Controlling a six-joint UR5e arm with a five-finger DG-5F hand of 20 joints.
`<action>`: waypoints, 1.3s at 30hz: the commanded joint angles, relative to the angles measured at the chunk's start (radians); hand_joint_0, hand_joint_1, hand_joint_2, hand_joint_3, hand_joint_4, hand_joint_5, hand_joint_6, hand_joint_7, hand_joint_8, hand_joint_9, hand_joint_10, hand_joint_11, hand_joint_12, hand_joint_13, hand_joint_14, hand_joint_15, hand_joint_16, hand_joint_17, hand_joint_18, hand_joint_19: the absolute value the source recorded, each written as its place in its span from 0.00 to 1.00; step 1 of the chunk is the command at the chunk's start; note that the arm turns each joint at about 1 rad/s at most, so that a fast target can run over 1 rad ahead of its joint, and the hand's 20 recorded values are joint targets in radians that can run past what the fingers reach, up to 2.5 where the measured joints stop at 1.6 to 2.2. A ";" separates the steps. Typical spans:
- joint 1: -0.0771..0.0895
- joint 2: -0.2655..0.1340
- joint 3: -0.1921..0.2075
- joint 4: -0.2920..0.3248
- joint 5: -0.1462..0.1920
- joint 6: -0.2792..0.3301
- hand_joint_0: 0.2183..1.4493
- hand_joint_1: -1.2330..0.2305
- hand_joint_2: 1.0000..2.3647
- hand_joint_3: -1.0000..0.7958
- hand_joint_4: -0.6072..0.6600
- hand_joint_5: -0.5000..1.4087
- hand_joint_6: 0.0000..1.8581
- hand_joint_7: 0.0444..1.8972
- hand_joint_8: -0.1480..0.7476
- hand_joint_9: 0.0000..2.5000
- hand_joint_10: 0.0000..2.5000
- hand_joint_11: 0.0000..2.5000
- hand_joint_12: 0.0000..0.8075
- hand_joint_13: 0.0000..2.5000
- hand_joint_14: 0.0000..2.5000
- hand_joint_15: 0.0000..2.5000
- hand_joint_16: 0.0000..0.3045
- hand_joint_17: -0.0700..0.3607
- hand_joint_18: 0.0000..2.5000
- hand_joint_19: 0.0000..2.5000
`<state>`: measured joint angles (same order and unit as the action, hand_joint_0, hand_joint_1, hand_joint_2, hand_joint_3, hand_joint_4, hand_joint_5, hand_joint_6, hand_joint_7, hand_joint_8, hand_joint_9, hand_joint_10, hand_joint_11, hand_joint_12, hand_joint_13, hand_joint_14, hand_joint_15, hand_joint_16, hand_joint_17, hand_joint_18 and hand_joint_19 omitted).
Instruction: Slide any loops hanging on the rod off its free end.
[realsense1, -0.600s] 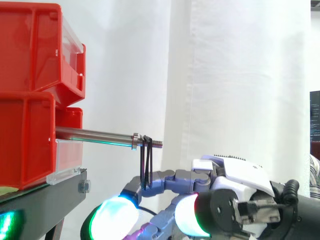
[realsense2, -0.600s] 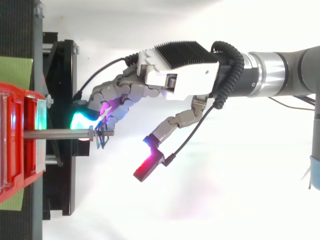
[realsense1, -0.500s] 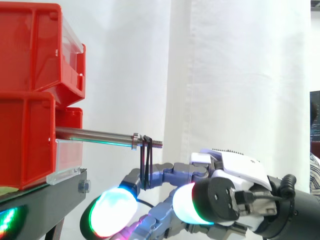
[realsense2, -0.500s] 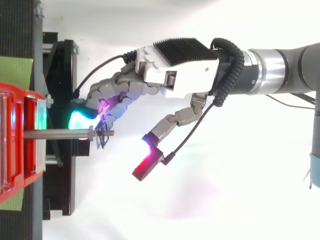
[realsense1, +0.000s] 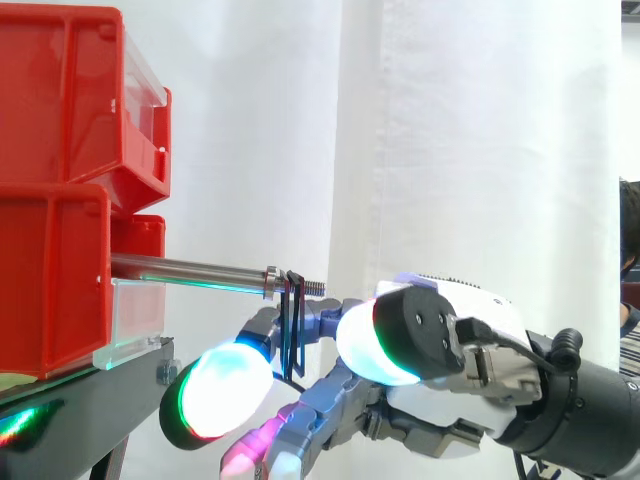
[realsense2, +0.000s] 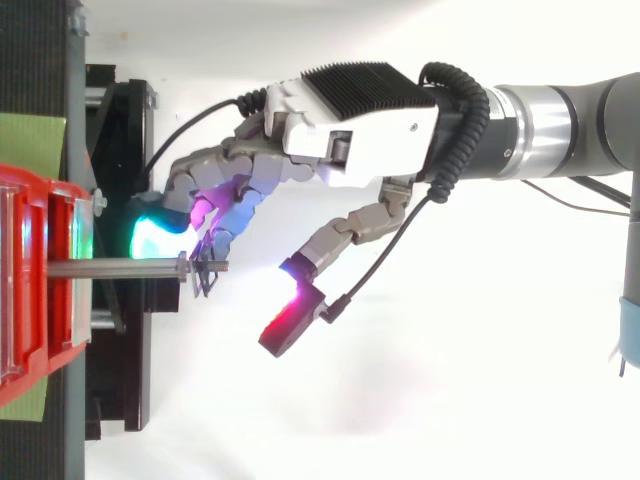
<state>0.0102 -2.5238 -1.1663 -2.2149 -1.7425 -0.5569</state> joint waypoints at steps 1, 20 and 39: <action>0.001 0.000 0.008 -0.002 0.000 0.000 0.30 0.49 0.00 0.28 0.74 0.21 0.27 0.48 0.49 0.44 0.00 0.11 0.38 0.35 0.00 0.08 0.13 0.37 0.33 0.20; -0.001 0.000 0.008 -0.002 -0.011 0.000 0.32 0.42 0.00 0.31 0.66 0.22 0.27 0.65 0.49 0.44 0.00 0.12 0.39 0.35 0.00 0.09 0.13 0.37 0.33 0.20; -0.001 0.000 0.014 -0.005 -0.011 0.000 0.30 0.43 0.01 0.42 0.63 0.19 0.46 0.63 0.52 0.46 0.01 0.15 0.41 0.37 0.00 0.10 0.14 0.38 0.35 0.21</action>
<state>0.0092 -2.5234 -1.1511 -2.2188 -1.7534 -0.5569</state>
